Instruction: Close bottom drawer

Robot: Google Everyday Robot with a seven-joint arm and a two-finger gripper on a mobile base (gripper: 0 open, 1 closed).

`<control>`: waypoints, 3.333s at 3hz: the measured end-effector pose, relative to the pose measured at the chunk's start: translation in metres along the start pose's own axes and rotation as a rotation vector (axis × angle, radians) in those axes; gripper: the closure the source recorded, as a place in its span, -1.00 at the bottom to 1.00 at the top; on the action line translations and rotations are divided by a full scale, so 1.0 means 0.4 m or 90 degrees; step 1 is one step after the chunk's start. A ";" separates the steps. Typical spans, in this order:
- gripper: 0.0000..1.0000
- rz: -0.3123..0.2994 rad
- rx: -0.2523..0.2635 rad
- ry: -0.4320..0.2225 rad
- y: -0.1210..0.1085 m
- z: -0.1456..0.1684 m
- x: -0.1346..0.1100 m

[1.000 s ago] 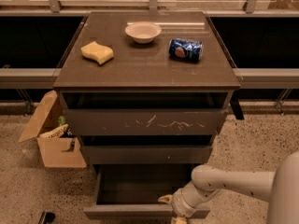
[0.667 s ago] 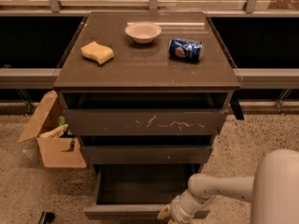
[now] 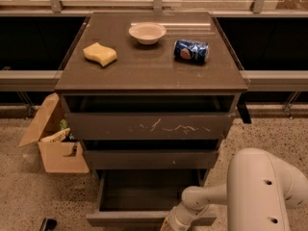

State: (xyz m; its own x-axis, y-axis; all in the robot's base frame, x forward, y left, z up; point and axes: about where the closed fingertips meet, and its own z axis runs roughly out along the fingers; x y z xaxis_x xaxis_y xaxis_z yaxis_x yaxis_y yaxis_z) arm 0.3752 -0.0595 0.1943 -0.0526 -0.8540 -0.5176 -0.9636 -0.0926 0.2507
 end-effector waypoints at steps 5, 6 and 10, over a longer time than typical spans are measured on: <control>-1.00 0.040 0.142 -0.034 -0.203 0.001 0.081; -1.00 0.032 0.141 -0.058 -0.277 -0.036 0.095; -1.00 0.027 0.303 -0.063 -0.379 -0.187 0.190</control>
Offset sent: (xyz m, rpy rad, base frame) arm 0.0477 -0.0077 -0.0437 -0.0089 -0.1041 -0.1502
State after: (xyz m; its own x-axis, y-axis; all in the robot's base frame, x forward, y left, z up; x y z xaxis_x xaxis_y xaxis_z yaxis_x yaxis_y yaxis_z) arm 0.5369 -0.1486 0.1784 -0.0963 -0.7975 -0.5956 -0.9718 0.2048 -0.1172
